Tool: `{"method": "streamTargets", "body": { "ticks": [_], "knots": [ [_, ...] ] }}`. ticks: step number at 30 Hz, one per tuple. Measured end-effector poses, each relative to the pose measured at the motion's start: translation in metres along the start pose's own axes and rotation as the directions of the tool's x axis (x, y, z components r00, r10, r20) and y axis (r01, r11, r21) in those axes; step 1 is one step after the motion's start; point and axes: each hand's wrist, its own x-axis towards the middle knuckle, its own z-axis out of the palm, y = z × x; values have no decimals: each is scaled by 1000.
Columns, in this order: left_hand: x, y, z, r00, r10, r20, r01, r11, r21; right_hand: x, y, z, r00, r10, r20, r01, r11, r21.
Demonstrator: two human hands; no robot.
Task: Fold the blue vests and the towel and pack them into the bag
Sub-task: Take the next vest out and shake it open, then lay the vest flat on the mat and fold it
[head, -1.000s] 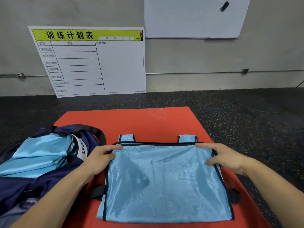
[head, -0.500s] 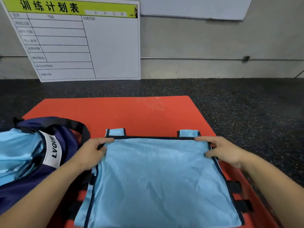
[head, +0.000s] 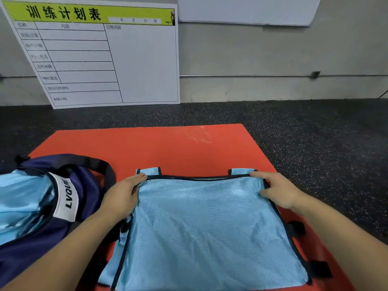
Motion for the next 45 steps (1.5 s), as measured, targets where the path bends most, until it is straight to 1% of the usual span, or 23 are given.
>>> {"method": "streamTargets", "body": {
  "ticks": [3, 4, 5, 6, 7, 8, 10, 12, 14, 17, 20, 23, 25, 27, 30, 31, 32, 35, 38, 41, 42, 43, 45],
  "knots": [
    [3, 2, -7, 999, -6, 42, 3, 998, 67, -1, -6, 5, 1000, 2, -14, -3, 994, -105],
    [2, 6, -11, 998, -13, 63, 7, 995, 99, -2, -8, 7, 998, -1, -57, -11, 980, -201],
    [1, 13, -13, 998, -11, 64, 1, 987, 159, -4, -13, 14, 991, -31, -133, -17, 940, -341],
    [-1, 27, -12, 999, 3, 37, -12, 973, 232, -9, -22, 24, 970, -108, -217, -7, 883, -469],
    [-5, 46, -7, 1000, 26, 15, -29, 956, 291, -15, -36, 39, 941, -208, -268, 32, 841, -540],
    [-12, 71, 2, 998, 62, 29, -68, 948, 312, -20, -53, 57, 920, -290, -263, 104, 828, -550],
    [-32, 113, 34, 986, 136, 97, -155, 959, 238, -25, -80, 103, 912, -387, -135, 267, 811, -520],
    [-46, 129, 61, 975, 122, 186, -158, 970, 187, -24, -94, 143, 923, -383, 16, 330, 773, -542],
    [-50, 118, 73, 981, 83, 175, -120, 970, 210, -21, -89, 156, 940, -336, 59, 309, 764, -567],
    [-53, 90, 68, 990, 36, 134, -71, 962, 263, -20, -61, 140, 964, -266, -9, 212, 787, -580],
    [-53, 57, 49, 993, -36, 112, -3, 945, 326, -22, -26, 106, 990, -117, -73, 49, 792, -608],
    [-53, 28, 27, 988, -119, 101, 67, 909, 411, -29, -2, 72, 990, -38, -132, -56, 766, -640],
    [-55, 24, 21, 988, -145, 44, 114, 902, 416, -33, -3, 66, 985, -6, -172, -111, 738, -666],
    [-60, 43, 25, 996, -85, -2, 78, 903, 423, -41, -28, 80, 980, -62, -189, -83, 738, -670],
    [-74, 90, 62, 990, 50, 134, -93, 938, 333, -57, -80, 144, 976, -208, -67, 127, 790, -600],
    [-80, 101, 72, 985, 57, 160, -103, 949, 298, -61, -90, 165, 964, -261, -57, 183, 801, -570],
    [-85, 106, 76, 986, 52, 157, -96, 953, 288, -65, -97, 174, 963, -267, -28, 209, 813, -544],
    [-95, 83, 61, 997, -35, 72, 13, 959, 283, -68, -78, 160, 976, -210, -52, 144, 808, -571],
    [-104, 48, 34, 988, -117, 97, 74, 927, 367, -76, -33, 124, 987, -100, -130, 3, 805, -594],
    [-106, 39, 19, 988, -145, 53, 111, 909, 402, -80, -10, 92, 980, 15, -198, -133, 794, -593],
    [-107, 48, 18, 991, -136, 21, 114, 900, 421, -81, -16, 94, 974, 3, -225, -136, 806, -576],
    [-109, 62, 23, 994, -104, -24, 104, 899, 425, -85, -28, 104, 973, -47, -228, -94, 816, -570],
    [-117, 99, 47, 1000, 1, 21, -8, 941, 338, -96, -59, 146, 964, -226, -137, 105, 805, -584]
  ]
}}
